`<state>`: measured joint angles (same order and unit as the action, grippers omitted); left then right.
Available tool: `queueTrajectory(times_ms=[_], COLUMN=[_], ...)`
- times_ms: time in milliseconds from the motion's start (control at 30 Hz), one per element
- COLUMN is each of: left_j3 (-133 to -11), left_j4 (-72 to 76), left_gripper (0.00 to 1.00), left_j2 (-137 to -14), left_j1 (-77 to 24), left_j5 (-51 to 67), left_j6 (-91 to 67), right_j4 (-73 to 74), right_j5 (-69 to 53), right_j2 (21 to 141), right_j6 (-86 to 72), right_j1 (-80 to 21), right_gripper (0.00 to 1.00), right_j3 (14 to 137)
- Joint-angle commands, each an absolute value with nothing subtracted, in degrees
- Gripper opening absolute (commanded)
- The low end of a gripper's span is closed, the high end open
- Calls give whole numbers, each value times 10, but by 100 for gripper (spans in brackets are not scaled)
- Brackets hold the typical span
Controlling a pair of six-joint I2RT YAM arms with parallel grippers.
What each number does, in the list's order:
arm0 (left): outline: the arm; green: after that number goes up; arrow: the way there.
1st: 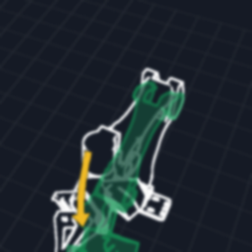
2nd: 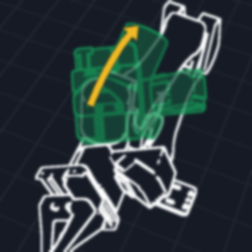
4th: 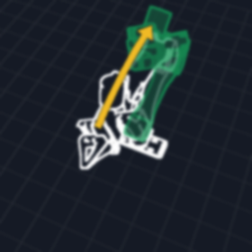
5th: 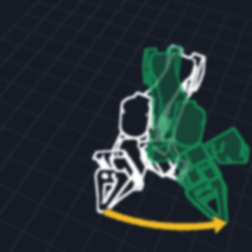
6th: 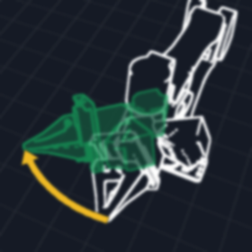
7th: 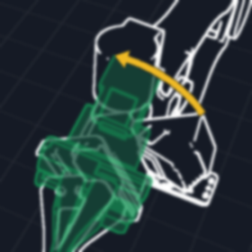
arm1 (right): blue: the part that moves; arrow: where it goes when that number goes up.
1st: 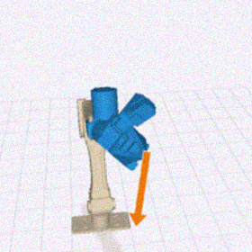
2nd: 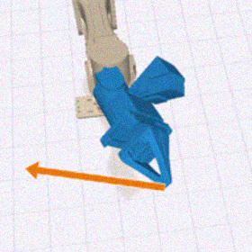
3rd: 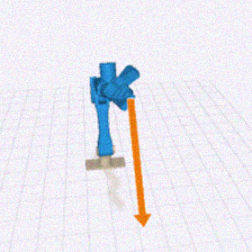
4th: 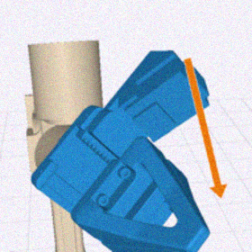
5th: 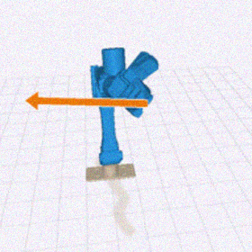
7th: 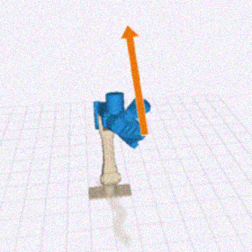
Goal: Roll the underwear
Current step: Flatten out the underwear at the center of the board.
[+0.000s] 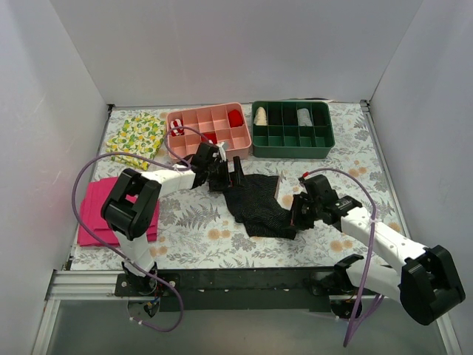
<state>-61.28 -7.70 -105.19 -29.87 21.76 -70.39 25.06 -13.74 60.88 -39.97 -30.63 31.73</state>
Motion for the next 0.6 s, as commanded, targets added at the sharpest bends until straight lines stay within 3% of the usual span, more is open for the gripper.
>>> queueTrajectory(times_ms=[0, 367, 567], left_j3=[-530, -319, -321], left_j4=[-123, -209, -296], left_gripper=[98, 98, 98], left_j2=[-1036, -776, -629], left_j1=[-307, -316, -329], left_j5=[141, 116, 103], left_j6=[-740, -843, -882], right_j4=[238, 229, 267], right_j5=[-129, -158, -221], right_j2=[621, 710, 774], right_j6=[-367, -281, -191], right_j1=[-287, -238, -238], right_gripper=[1, 1, 1], right_j3=[349, 411, 471])
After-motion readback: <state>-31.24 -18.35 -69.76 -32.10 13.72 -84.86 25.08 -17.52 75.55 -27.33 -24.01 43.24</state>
